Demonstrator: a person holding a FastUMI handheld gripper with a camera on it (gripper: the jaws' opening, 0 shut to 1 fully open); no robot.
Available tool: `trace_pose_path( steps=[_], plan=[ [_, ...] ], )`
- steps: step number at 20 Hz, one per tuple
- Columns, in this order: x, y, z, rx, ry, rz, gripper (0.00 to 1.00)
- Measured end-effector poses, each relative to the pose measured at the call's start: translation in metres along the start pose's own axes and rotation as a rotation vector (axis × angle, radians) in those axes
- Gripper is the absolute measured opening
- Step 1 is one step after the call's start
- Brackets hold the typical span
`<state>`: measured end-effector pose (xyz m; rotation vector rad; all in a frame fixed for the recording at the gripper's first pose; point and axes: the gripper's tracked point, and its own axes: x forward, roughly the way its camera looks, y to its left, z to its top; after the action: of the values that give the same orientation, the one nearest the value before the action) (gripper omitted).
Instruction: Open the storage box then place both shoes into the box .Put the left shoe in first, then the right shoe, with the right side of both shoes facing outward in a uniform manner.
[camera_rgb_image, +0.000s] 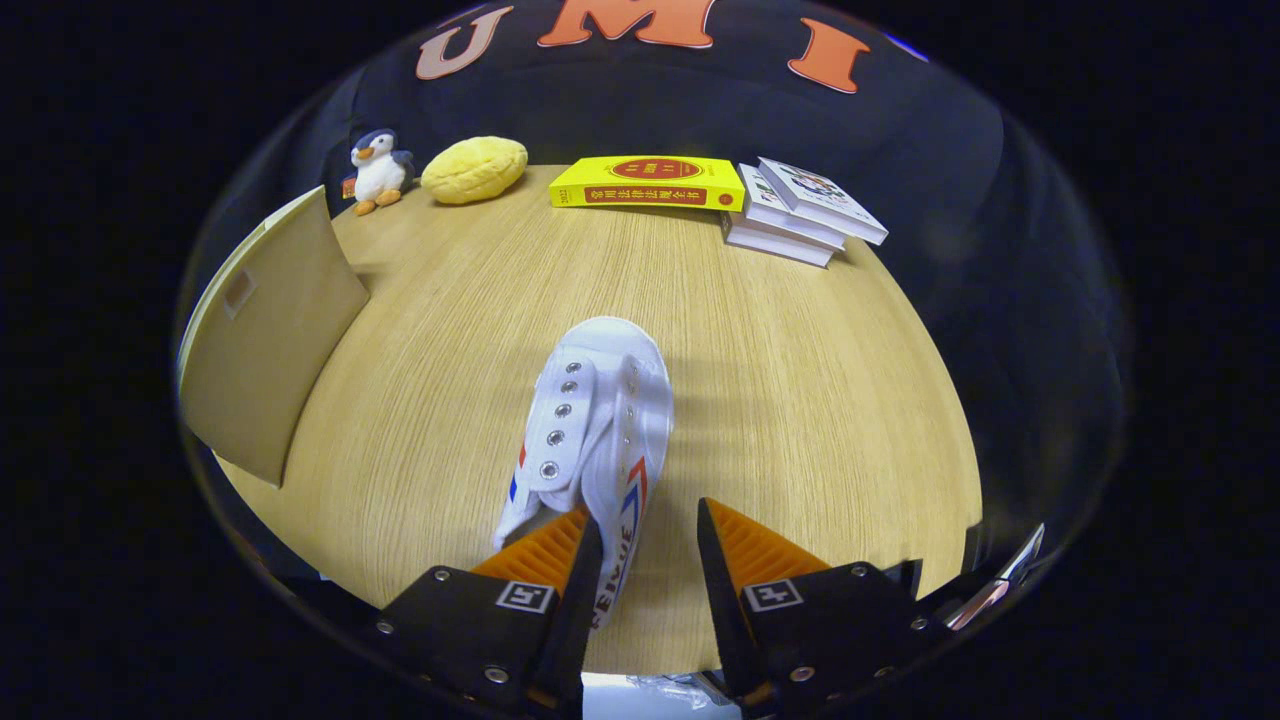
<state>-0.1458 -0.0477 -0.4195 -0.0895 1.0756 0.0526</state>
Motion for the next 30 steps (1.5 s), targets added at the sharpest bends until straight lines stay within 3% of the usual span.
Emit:
trace_pose_path(
  steps=[5,8,9,11,16,23,30],
  plan=[
    [0.021,0.004,0.005,-0.062,-0.070,-0.020,0.32],
    [0.025,0.000,0.006,-0.008,-0.082,-0.052,0.16],
    [0.025,-0.001,0.008,0.028,-0.084,-0.044,0.06],
    [0.026,-0.005,0.011,0.104,-0.084,-0.018,0.01],
    [0.012,-0.007,0.026,0.202,-0.103,-0.002,0.01],
    [-0.040,0.010,0.084,0.305,-0.171,0.016,0.00],
    [-0.094,0.052,0.146,0.272,-0.229,0.044,0.01]
  ],
)
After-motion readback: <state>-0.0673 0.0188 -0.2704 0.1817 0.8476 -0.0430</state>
